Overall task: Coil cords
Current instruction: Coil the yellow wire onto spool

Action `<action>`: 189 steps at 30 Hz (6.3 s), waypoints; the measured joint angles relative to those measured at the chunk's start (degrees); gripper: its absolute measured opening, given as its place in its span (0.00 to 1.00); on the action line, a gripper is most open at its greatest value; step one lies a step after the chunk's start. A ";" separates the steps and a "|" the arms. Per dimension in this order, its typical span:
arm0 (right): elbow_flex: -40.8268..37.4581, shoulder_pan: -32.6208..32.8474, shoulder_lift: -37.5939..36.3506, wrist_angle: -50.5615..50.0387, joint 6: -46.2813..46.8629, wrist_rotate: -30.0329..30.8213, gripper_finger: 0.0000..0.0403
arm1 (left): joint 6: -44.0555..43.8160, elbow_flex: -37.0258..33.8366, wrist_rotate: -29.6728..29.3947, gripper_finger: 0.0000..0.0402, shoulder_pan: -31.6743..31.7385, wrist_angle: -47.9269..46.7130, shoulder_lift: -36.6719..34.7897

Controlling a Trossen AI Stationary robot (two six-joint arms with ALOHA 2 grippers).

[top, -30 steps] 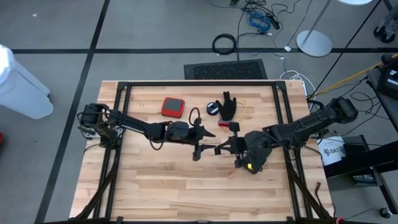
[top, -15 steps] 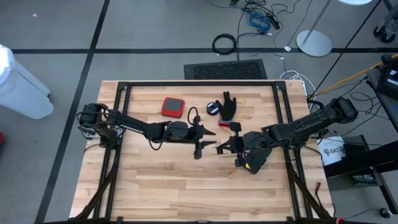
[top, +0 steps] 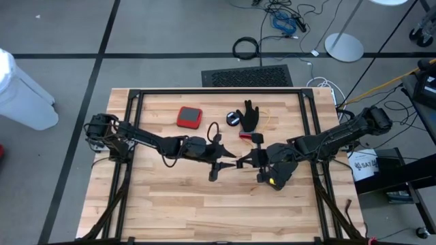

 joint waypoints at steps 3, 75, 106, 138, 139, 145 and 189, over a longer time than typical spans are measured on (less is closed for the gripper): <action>0.00 0.00 0.00 0.95 -0.56 -0.20 0.00 | -0.29 0.00 -0.17 0.41 0.28 0.10 0.00; -0.02 11.32 -6.46 -13.71 8.32 45.17 0.19 | 9.34 0.28 -19.43 0.00 -0.84 19.64 -7.63; -0.02 7.98 -6.38 -2.03 -1.46 46.34 0.01 | 8.89 0.28 -18.74 0.00 -2.29 24.44 -7.62; -0.02 2.43 5.55 23.58 -3.87 32.46 0.00 | 24.11 0.44 -30.38 0.00 -2.28 28.86 -2.57; -0.02 2.43 5.55 24.06 -3.59 32.44 0.00 | 24.70 0.44 -30.79 0.00 -2.29 28.91 -2.11; -0.05 1.54 5.55 24.97 -0.90 30.50 0.00 | 27.47 0.44 -31.82 0.00 -2.26 29.65 -0.47; -0.02 4.61 8.56 -4.29 16.58 32.61 0.15 | 41.85 0.33 -47.91 0.00 -3.88 33.52 4.13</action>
